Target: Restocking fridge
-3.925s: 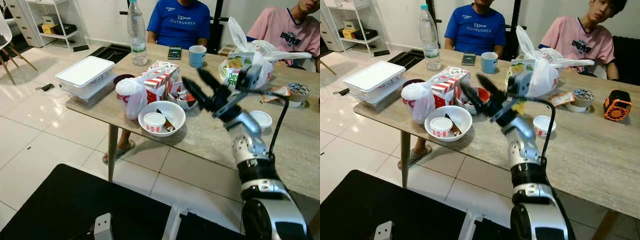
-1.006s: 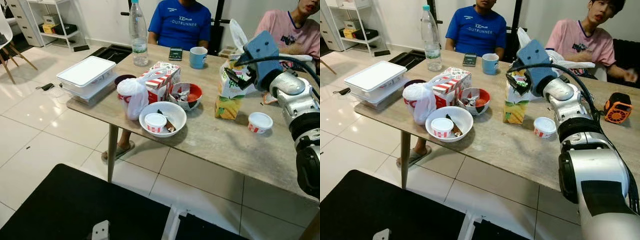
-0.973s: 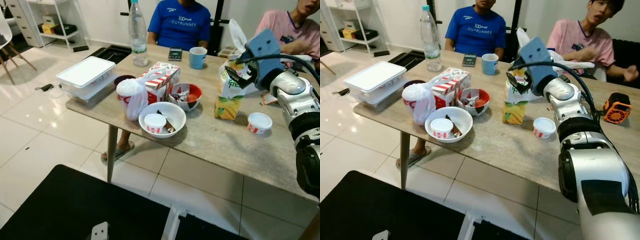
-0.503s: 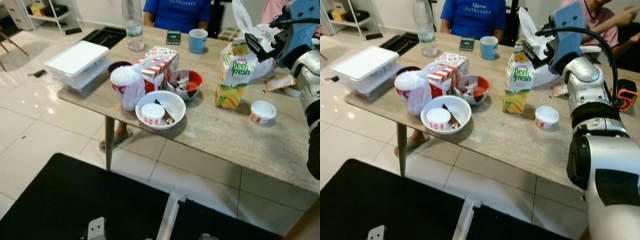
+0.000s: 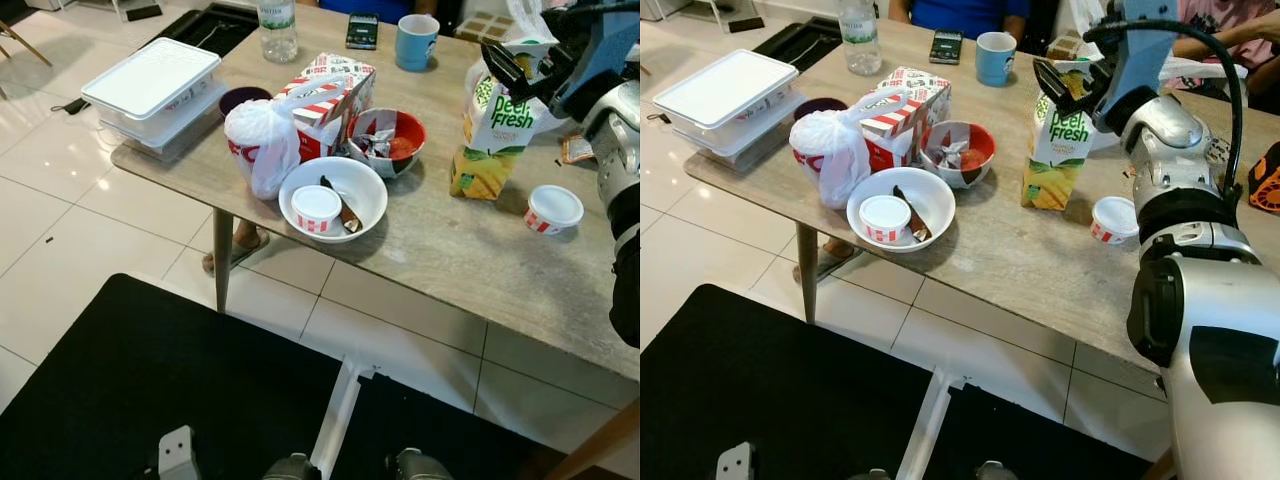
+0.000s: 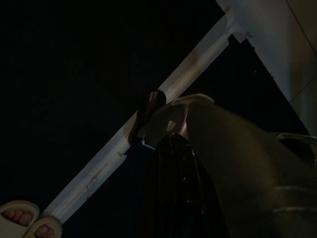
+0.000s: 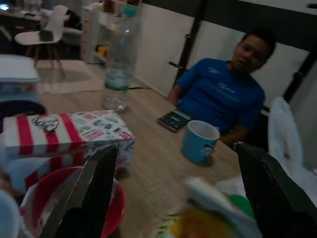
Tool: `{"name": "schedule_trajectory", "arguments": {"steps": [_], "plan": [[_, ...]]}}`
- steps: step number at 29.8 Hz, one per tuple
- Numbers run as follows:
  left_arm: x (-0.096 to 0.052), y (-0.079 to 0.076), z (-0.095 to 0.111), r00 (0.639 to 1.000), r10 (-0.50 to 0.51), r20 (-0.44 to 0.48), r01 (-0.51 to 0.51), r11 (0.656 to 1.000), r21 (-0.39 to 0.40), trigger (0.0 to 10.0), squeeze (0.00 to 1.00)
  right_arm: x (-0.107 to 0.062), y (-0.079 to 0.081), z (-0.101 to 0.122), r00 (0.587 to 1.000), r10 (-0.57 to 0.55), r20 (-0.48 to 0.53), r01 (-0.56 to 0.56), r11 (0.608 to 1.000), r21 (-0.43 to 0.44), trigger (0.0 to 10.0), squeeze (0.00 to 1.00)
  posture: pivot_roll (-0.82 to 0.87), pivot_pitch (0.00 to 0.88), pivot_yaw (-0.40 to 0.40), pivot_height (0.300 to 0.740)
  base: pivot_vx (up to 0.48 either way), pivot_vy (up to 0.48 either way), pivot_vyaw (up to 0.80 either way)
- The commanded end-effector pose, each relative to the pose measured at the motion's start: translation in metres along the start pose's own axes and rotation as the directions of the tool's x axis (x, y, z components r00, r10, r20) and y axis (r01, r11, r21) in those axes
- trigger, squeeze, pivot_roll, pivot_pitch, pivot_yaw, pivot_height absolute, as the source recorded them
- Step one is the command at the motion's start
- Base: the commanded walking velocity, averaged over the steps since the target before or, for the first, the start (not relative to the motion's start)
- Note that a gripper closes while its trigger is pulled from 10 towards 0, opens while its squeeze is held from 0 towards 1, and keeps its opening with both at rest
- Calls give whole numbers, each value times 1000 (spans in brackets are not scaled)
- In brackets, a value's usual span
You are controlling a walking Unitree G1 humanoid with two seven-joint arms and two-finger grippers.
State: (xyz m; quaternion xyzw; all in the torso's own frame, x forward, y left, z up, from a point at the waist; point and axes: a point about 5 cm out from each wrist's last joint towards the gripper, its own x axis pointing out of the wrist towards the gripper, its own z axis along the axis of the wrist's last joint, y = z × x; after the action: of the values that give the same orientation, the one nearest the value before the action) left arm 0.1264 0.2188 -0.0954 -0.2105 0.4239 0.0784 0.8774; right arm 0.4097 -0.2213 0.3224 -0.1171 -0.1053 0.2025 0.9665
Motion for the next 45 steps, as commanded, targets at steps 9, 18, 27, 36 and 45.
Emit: {"name": "schedule_trajectory", "arguments": {"steps": [9,18,27,36,45], "plan": [[-11,7,-31,995,30,-91,-31,1000,-6,10000,0,-6,-14,15,993,-9,-118,-19,973,-231,10000,0,23,168,-43,740,0,0,0],[-13,8,-36,994,33,-106,-34,999,-8,10000,0,-10,-22,27,987,0,-159,-52,946,-320,10000,0,21,177,-49,740,0,0,0],[-10,3,-33,995,22,-100,-23,1000,-4,10000,0,-9,-17,10,919,-1,-395,-199,863,-465,10000,0,15,174,-52,740,0,0,0],[-9,-1,-34,995,11,-101,-11,1000,-1,10000,0,-12,-24,9,889,-91,-448,-165,851,-499,10000,0,12,175,-55,740,0,0,0],[-9,-2,-37,994,10,-112,-10,1000,2,10000,0,-16,-31,15,895,-111,-432,-90,904,-418,10000,0,10,172,-58,740,0,0,0]]}}
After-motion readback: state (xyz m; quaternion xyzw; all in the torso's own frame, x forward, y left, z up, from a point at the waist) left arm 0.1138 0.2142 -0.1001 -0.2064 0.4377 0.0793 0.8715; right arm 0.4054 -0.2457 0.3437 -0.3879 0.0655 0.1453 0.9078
